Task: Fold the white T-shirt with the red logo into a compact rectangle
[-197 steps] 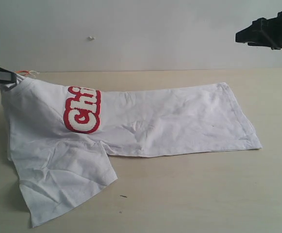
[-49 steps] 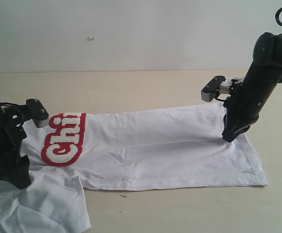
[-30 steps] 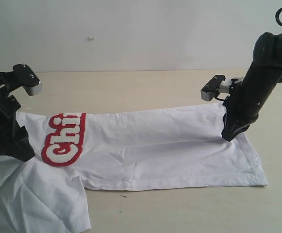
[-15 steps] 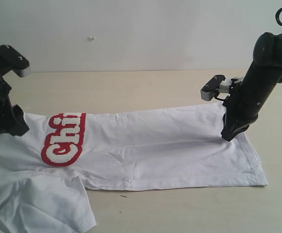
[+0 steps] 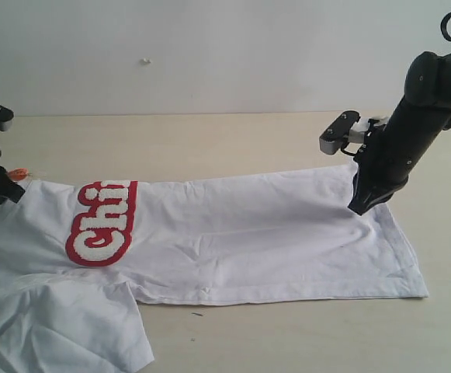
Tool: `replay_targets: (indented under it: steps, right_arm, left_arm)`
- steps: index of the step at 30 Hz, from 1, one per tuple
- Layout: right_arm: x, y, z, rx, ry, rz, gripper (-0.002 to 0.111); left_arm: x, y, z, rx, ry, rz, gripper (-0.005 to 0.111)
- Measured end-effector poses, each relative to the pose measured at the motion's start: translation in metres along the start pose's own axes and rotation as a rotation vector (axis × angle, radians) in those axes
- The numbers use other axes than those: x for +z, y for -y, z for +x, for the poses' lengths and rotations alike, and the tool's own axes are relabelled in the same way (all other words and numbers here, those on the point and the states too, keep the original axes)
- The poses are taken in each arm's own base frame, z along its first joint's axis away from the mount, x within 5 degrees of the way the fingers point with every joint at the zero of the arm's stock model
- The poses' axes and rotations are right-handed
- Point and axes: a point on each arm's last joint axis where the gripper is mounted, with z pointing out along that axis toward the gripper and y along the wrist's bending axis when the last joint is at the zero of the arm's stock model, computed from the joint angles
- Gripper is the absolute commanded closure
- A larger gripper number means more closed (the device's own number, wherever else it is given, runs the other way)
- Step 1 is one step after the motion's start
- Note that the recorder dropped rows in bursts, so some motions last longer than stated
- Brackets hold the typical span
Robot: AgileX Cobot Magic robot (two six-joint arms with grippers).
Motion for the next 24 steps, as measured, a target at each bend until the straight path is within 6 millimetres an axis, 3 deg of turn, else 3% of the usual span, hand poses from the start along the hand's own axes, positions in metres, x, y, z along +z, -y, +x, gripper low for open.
replay_targets:
  steps: [5, 11, 18, 20, 21, 24]
  right_arm:
    - [0.0, 0.002, -0.002, 0.0, 0.02, 0.025, 0.103]
    - [0.0, 0.003, -0.003, 0.0, 0.031, 0.038, 0.103]
    - [0.0, 0.004, -0.003, 0.0, 0.035, 0.043, 0.103]
    - [0.0, 0.004, -0.003, 0.0, 0.035, 0.043, 0.103]
    - [0.0, 0.004, -0.003, 0.0, 0.035, 0.043, 0.103]
    - [0.0, 0.004, -0.003, 0.001, 0.036, 0.043, 0.103]
  left_arm:
    - [0.021, -0.006, -0.016, -0.02, 0.057, -0.017, 0.073]
    - [0.028, -0.016, -0.037, -0.194, 0.168, -0.042, 0.073]
    - [0.037, -0.016, -0.034, -0.243, 0.147, -0.032, 0.073]
    - [0.029, -0.018, -0.035, -0.259, 0.152, -0.034, 0.073]
    - [0.016, -0.02, -0.039, -0.268, 0.174, -0.041, 0.074]
    - [-0.023, -0.025, -0.047, -0.281, 0.24, -0.057, 0.105]
